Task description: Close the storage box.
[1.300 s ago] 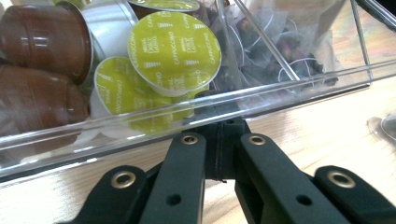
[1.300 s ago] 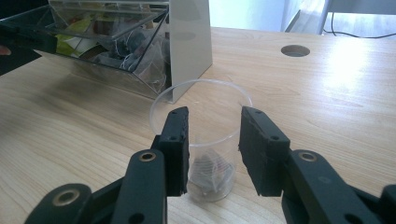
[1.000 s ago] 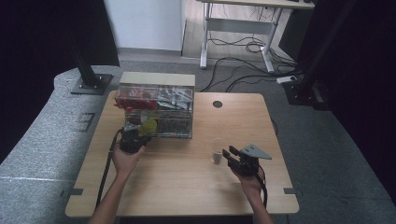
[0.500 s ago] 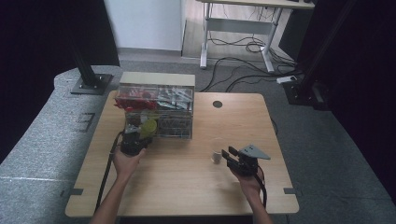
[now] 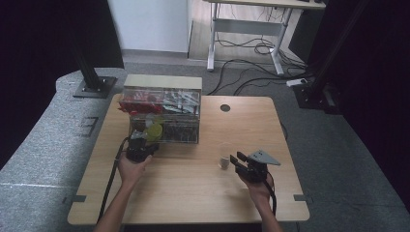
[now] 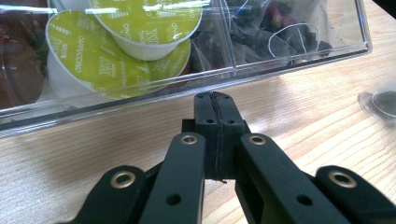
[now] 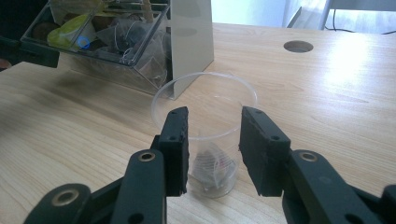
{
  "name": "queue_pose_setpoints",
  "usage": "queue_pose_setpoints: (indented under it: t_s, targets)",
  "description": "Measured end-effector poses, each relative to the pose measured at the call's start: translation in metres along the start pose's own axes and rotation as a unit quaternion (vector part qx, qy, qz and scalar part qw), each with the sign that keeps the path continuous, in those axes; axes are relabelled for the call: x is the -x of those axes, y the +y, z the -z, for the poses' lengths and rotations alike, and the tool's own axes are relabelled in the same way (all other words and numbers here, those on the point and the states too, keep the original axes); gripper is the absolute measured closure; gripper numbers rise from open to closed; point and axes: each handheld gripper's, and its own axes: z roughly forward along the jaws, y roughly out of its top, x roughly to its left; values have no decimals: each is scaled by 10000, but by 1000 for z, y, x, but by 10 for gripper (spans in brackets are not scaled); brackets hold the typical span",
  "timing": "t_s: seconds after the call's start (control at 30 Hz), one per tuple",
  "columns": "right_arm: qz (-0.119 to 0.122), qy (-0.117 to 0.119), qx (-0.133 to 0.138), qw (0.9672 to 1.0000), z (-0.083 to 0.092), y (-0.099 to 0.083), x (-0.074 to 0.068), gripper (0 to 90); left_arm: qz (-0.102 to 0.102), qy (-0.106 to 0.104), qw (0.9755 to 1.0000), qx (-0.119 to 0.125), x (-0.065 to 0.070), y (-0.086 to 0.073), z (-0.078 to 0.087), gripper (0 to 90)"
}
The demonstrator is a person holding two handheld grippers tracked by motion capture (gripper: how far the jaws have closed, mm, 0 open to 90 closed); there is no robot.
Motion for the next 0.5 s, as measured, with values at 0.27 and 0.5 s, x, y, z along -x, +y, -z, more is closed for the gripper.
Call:
queue_pose_setpoints:
  t_s: [0.27, 0.5]
  targets:
    - [-14, 1, -16, 10000, 0, -1, 0, 601, -161, -77, 9997, 152, 9, -6, 6, 870]
    - [-24, -80, 7, 10000, 3, -1, 3, 516, -377, -179, 9990, 134, 17, -13, 10, 632]
